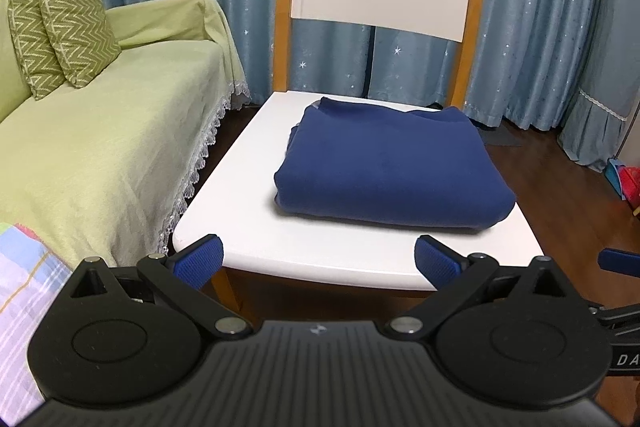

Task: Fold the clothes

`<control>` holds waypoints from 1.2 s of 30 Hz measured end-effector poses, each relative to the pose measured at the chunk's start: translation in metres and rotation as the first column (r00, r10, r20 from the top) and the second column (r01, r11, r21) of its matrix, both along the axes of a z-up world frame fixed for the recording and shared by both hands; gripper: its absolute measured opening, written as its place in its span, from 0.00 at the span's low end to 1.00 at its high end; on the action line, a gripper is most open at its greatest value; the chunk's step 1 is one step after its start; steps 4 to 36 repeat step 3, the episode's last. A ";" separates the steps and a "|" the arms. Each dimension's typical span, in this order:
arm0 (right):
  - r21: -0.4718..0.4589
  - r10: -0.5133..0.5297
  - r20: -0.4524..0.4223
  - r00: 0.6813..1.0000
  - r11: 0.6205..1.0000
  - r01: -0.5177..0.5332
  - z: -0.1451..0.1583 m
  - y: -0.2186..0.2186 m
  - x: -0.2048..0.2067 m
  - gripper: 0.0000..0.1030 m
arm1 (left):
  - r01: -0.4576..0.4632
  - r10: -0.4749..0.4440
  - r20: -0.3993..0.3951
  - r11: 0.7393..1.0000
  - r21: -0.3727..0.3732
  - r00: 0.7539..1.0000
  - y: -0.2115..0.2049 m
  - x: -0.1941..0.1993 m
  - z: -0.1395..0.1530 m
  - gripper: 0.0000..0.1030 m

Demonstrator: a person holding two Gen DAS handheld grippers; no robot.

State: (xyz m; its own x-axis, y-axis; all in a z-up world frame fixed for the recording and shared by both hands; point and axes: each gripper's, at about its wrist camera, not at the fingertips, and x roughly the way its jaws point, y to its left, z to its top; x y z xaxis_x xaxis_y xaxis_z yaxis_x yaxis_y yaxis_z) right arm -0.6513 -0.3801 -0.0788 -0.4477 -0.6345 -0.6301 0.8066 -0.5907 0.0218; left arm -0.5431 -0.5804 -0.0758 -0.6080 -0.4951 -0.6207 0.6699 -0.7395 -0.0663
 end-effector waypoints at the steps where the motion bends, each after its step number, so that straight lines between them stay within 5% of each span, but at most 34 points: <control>1: 0.001 0.001 -0.001 1.000 1.000 -0.001 0.000 0.000 0.000 0.99 | 0.002 -0.002 0.001 1.000 -0.003 1.000 0.001 -0.001 0.000 0.99; 36: 0.000 0.001 -0.001 1.000 1.000 -0.001 -0.001 0.000 0.000 0.99 | 0.006 -0.006 0.003 1.000 -0.005 1.000 0.002 -0.003 0.000 0.99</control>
